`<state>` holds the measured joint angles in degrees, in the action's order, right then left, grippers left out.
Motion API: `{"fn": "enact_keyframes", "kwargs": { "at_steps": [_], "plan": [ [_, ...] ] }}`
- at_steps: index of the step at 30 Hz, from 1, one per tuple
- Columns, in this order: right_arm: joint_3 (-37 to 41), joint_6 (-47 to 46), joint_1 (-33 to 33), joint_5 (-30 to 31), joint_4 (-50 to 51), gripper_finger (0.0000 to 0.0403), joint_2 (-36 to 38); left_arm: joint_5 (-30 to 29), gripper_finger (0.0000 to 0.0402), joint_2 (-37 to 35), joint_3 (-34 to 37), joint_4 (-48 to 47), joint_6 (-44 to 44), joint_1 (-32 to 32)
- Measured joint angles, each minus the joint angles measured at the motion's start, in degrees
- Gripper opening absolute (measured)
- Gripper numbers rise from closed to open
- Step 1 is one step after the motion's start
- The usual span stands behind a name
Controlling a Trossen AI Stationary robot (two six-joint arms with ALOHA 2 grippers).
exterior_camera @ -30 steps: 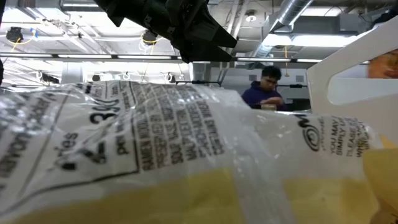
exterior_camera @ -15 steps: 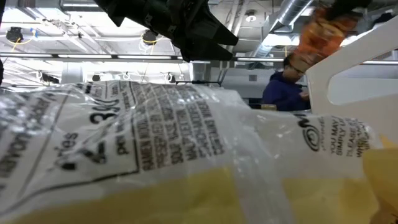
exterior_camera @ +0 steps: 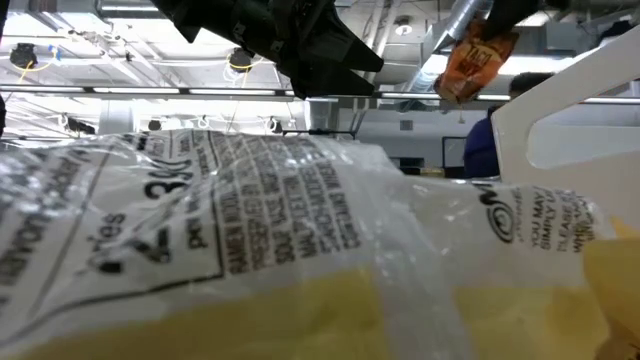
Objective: Pick & Place Food Item
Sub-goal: Put the orange spice pack in the right transparent bin
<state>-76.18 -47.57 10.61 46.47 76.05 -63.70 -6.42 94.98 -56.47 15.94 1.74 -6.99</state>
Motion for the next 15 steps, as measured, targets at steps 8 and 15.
{"fn": "enact_keyframes", "kwargs": {
  "at_steps": [8, 15],
  "plan": [
    [-0.09, 0.0, -13.8, -8.24, -0.07, 0.0, -0.41, 0.2, 0.0277, 0.0, 0.0, 0.02, 0.01, -0.01],
    [-0.1, -1.09, -22.62, -16.83, -0.39, 0.0, -3.19, 0.16, 0.0277, 0.0, 0.0, 0.15, 0.02, -0.01]
  ]
}}
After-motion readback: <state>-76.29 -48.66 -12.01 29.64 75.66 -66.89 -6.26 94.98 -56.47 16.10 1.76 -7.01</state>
